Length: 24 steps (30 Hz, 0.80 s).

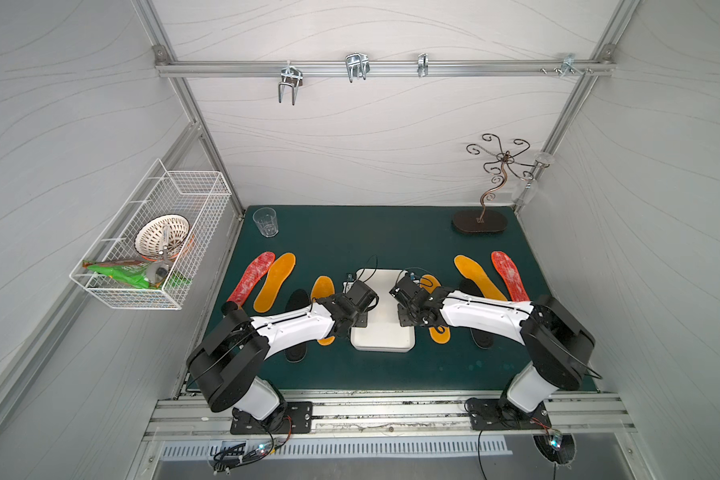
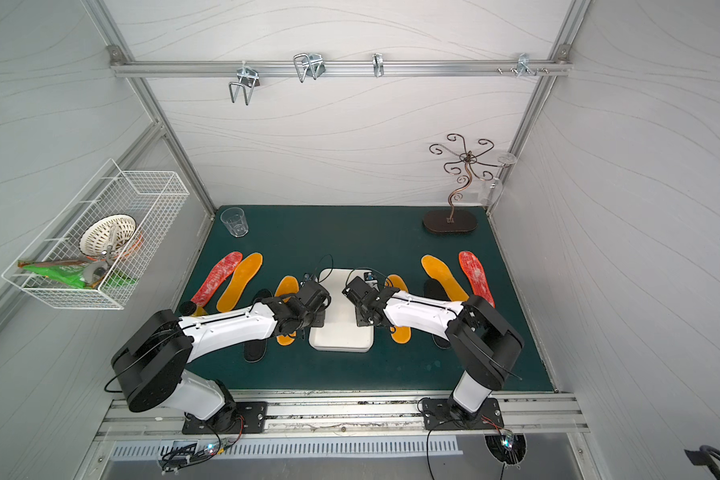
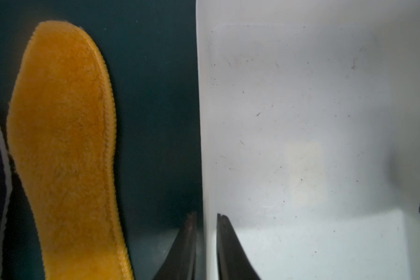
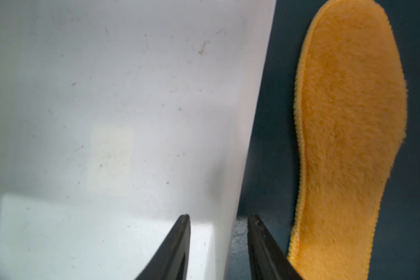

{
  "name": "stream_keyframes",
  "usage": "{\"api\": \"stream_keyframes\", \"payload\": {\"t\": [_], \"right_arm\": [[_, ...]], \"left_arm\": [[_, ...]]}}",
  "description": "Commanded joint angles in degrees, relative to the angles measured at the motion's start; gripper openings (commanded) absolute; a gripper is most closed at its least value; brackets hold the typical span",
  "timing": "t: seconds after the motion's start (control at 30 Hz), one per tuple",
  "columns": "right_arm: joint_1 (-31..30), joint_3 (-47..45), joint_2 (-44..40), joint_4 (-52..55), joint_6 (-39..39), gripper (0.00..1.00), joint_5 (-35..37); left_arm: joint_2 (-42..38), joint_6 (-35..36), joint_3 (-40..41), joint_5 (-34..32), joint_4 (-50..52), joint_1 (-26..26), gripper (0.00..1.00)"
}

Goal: Put the insoles into the storage box
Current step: Place the storage box at the center of the board.

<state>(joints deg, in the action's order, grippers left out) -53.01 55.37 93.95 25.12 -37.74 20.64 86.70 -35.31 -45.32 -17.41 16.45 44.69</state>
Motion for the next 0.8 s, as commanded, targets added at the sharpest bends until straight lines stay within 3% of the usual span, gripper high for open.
{"api": "stream_keyframes", "payload": {"t": [0.0, 0.27, 0.43, 0.6, 0.77], "right_arm": [[0.01, 0.13, -0.16, 0.63, 1.24, 0.49, 1.50], [1.22, 2.09, -4.98, 5.92, 4.55, 0.75, 1.72], [4.18, 1.64, -11.35, 6.03, 8.24, 0.77, -2.61], [5.62, -1.90, -20.57, 1.91, 15.32, 0.81, -4.57], [4.10, -9.36, -27.11, -6.08, 21.94, 0.84, -6.54]], "left_arm": [[-1.58, -1.40, -0.22, -0.64, -0.74, 0.38, 0.25], [-4.51, -1.61, -1.29, -2.32, 3.26, 0.34, 0.31], [-9.18, -0.49, -1.17, -0.84, 3.66, -0.44, 0.36], [-13.74, 1.36, 0.81, 8.73, 6.86, -10.44, 0.42], [-17.64, 4.12, 3.51, 12.75, 9.30, -19.01, 0.62]]}}
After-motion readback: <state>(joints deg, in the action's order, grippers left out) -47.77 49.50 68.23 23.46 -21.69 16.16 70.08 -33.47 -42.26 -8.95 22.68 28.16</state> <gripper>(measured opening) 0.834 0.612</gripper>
